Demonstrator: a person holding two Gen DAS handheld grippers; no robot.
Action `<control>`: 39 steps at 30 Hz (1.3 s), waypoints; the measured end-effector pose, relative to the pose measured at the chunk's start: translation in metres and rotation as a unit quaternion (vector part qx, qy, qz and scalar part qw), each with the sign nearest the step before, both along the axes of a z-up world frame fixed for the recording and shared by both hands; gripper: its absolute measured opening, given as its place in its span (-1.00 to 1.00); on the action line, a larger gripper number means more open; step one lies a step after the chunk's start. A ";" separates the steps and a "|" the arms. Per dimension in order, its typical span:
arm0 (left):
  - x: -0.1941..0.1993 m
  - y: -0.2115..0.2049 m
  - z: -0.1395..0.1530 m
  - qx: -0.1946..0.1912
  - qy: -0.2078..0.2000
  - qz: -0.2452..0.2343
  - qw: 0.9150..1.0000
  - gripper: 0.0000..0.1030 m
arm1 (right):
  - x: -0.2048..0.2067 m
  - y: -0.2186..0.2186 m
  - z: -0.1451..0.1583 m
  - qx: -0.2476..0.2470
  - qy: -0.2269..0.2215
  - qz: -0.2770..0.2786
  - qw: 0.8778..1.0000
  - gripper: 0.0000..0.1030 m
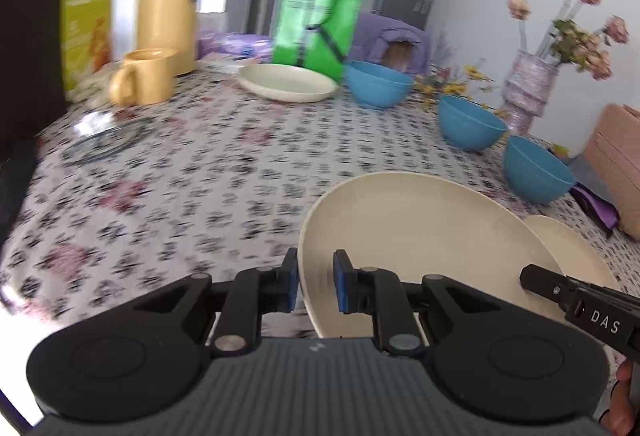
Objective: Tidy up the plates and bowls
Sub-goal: 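Carry both held plates toward the placed plates by the suitcase, then lower both plates onto the plate stack and open both tools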
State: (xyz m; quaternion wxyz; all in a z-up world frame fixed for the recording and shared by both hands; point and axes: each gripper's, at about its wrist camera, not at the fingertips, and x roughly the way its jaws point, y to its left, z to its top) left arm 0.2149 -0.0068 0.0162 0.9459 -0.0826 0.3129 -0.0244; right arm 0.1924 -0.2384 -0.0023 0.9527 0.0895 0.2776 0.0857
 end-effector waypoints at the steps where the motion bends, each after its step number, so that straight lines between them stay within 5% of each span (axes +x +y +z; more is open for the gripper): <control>1: 0.003 -0.010 0.000 0.002 -0.001 -0.009 1.000 -0.67 | 0.000 -0.009 0.000 0.001 -0.002 -0.008 1.000 -0.74; 18: 0.062 -0.194 -0.015 0.003 0.004 -0.151 0.988 -0.66 | 0.008 -0.182 -0.008 -0.018 -0.001 -0.166 0.986 -0.73; 31: 0.060 -0.217 -0.030 0.053 0.001 -0.143 0.988 -0.64 | 0.017 -0.191 -0.021 -0.042 0.009 -0.147 0.988 -0.72; 39: 0.057 -0.226 -0.036 0.105 -0.017 -0.157 0.982 -0.51 | 0.025 -0.190 -0.028 -0.033 0.015 -0.145 0.989 -0.52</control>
